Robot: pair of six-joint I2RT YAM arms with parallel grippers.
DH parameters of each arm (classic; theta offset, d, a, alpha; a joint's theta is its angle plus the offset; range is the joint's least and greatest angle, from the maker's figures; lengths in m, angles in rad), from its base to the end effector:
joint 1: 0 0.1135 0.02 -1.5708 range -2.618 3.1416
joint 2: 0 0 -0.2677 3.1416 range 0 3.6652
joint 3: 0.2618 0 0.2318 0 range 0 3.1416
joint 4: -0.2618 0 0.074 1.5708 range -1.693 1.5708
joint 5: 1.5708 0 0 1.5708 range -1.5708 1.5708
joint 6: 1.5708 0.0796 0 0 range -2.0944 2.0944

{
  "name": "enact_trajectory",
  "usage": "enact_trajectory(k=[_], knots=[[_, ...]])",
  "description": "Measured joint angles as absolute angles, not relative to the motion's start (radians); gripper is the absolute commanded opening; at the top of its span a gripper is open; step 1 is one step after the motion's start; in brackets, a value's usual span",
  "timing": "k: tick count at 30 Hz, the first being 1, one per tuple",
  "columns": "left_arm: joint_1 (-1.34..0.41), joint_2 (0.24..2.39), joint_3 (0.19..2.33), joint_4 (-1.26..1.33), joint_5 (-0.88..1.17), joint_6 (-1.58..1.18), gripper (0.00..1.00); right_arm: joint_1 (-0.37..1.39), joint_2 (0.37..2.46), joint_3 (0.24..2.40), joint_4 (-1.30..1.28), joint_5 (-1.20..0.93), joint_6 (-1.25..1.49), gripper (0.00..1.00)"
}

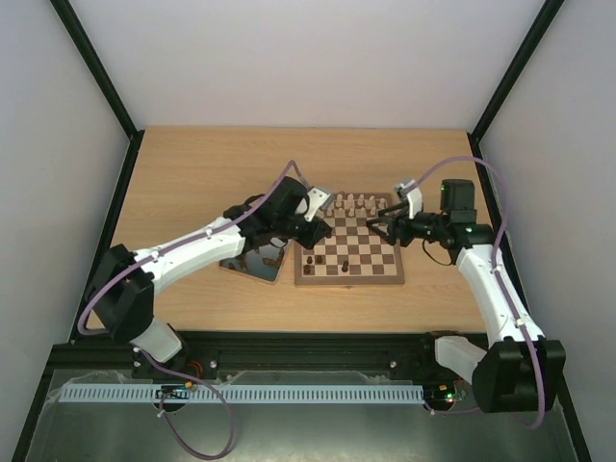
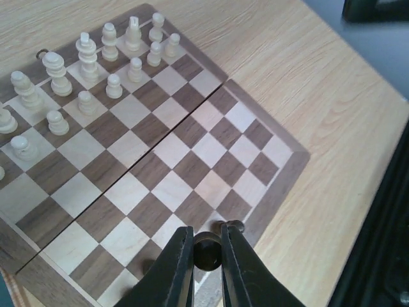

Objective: Set up the chess pieces on the board

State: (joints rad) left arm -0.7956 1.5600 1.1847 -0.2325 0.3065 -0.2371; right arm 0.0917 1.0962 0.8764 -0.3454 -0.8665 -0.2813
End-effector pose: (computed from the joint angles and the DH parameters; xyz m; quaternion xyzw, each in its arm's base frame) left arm 0.2421 -0.2814 0.2693 0.3094 0.8225 -0.3436 0.3312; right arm 0.2287 0.0819 0.2941 -0.3463 0.7440 0.3248 0.4702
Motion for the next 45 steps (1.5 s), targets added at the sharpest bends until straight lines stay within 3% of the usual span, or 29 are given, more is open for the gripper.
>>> enact_trajectory(k=[4, 15, 45], knots=[[-0.841, 1.607, 1.185, -0.233, 0.213, -0.186, 0.05, 0.006, 1.097, 0.875, -0.287, -0.807, -0.192, 0.59], [-0.962, 1.734, 1.188, -0.25, 0.026, -0.112, 0.05, -0.001, 1.094, 0.822, -0.241, -0.715, -0.133, 0.59], [-0.966, 1.888, 1.247, -0.265, -0.038, -0.124, 0.07, -0.001, 1.093, 0.811, -0.241, -0.711, -0.151, 0.59]])
